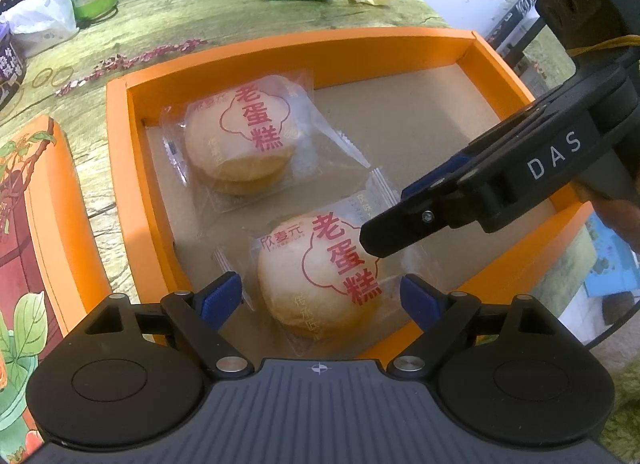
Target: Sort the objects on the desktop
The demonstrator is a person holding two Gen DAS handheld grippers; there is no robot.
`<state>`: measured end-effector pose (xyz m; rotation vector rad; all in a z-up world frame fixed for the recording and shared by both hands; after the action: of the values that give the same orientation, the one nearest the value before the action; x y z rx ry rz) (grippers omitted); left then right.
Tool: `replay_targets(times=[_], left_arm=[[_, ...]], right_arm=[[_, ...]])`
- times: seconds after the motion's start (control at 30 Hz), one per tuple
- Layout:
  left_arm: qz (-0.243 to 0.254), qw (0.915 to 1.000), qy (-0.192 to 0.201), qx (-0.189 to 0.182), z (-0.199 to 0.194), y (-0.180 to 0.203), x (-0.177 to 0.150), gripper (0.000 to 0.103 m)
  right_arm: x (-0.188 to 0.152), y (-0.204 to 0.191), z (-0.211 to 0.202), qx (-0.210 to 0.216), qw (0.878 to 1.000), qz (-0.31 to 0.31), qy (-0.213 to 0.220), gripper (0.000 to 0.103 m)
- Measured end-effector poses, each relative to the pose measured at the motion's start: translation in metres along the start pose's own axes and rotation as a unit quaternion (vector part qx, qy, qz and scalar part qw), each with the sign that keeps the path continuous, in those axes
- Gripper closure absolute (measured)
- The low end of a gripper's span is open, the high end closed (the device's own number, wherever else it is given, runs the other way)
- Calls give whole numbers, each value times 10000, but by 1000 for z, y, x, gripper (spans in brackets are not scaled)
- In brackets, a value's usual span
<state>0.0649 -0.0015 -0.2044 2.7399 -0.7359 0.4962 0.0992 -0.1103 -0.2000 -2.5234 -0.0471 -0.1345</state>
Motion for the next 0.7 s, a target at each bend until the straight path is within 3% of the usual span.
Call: replay_targets(times=[0.7], left_arm=[[63,10000,14,-15,0,5,6,15]], right_arm=[[-9,-12,1,104,9998,-139,-119,38]])
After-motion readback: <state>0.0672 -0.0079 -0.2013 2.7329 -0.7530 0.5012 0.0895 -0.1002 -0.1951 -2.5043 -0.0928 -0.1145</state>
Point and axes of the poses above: each gripper's, at about its wrist camera, not at the fingertips, and z roughly the way its jaws point, y to its right, x to its top, the point moved 7 cm from there along z, roughly the way its jaws point, and after that the axes turned 5 degrees about z, right-handed, at the moved point
